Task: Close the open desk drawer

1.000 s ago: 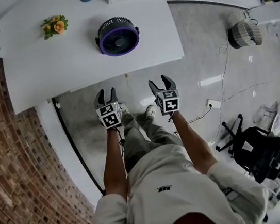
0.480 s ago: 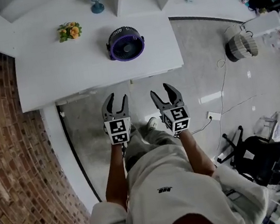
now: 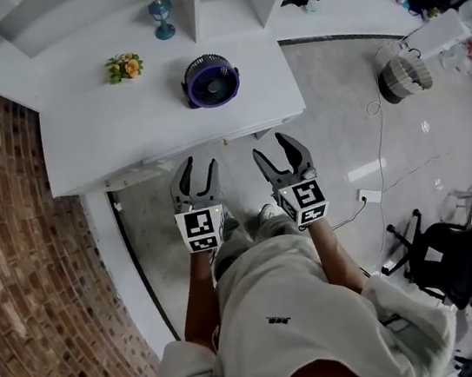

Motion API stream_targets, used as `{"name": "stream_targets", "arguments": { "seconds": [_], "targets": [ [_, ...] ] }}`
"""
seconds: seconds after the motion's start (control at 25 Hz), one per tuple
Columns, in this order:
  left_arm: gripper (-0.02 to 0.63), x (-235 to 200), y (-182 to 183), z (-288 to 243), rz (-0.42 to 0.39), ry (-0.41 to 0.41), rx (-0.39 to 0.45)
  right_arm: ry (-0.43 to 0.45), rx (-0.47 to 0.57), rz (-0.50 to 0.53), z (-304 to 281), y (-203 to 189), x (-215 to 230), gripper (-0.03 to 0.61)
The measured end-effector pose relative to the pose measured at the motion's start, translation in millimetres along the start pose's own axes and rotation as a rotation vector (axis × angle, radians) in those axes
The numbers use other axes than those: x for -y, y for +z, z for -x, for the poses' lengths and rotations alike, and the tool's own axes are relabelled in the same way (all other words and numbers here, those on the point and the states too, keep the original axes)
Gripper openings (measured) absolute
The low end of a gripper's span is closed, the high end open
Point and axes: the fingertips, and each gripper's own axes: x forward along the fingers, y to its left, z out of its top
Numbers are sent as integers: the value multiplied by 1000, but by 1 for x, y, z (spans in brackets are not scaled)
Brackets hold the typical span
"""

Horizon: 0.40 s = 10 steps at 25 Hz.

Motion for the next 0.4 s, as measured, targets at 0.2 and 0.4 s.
{"name": "stream_targets", "arguments": {
  "seconds": [0.2, 0.4],
  "targets": [
    [215, 0, 14, 7, -22, 9, 33, 5, 44, -21, 10, 15, -7, 262],
    [215, 6, 20, 12, -32, -5, 52, 14, 63, -47, 21, 14, -10, 261]
  ]
}}
